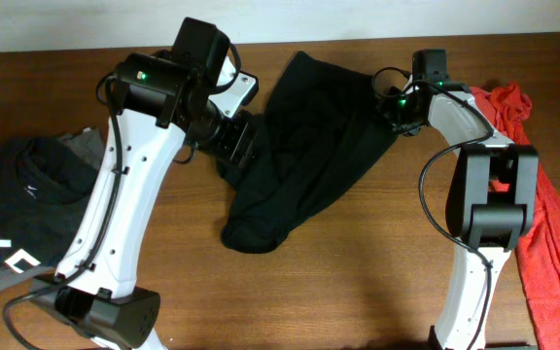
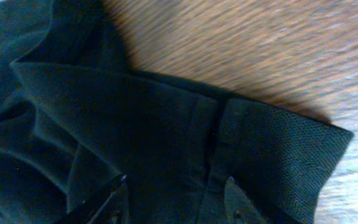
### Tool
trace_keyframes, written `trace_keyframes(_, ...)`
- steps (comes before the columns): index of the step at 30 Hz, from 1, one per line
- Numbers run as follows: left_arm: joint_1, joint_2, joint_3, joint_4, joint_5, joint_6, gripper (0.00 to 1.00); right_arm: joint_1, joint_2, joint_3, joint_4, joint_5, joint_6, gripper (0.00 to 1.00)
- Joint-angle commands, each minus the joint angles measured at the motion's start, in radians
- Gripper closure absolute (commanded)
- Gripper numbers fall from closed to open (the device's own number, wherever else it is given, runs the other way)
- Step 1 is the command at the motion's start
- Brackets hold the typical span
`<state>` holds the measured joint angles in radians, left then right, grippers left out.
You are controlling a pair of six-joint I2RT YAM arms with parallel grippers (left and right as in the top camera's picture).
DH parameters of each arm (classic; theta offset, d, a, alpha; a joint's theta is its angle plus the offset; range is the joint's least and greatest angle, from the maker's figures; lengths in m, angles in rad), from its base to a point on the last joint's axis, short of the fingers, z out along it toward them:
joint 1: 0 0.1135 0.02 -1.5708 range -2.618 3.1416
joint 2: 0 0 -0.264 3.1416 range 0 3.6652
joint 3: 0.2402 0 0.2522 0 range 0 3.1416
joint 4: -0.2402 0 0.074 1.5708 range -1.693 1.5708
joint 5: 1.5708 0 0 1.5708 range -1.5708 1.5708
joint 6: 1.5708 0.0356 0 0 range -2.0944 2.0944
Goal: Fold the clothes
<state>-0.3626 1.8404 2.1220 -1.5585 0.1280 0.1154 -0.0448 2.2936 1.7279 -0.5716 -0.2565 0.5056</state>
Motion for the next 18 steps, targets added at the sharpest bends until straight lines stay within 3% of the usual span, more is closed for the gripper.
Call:
trace_keyframes(1, 0.0, -0.003, -0.054, 0.004, 0.019, 0.005, 0.25, -0.007, 0.004, 0.003, -0.016, 0.113, 0.012, 0.46)
trace_keyframes(4, -0.002, -0.003, -0.114, 0.019, 0.033, 0.005, 0.25, -0.008, 0.004, 0.003, -0.017, 0.116, 0.012, 0.58)
trace_keyframes(6, -0.011, -0.003, -0.156, 0.038, 0.043, 0.005, 0.25, -0.008, 0.004, -0.002, -0.019, 0.123, 0.016, 0.6)
trace_keyframes(10, -0.029, -0.003, -0.225, 0.087, 0.045, 0.005, 0.25, -0.009, 0.001, -0.001, -0.023, 0.119, 0.001, 0.46)
trace_keyframes(18, -0.055, -0.003, -0.244, 0.118, 0.044, 0.014, 0.25, -0.055, 0.001, 0.001, -0.046, 0.103, -0.003, 0.46)
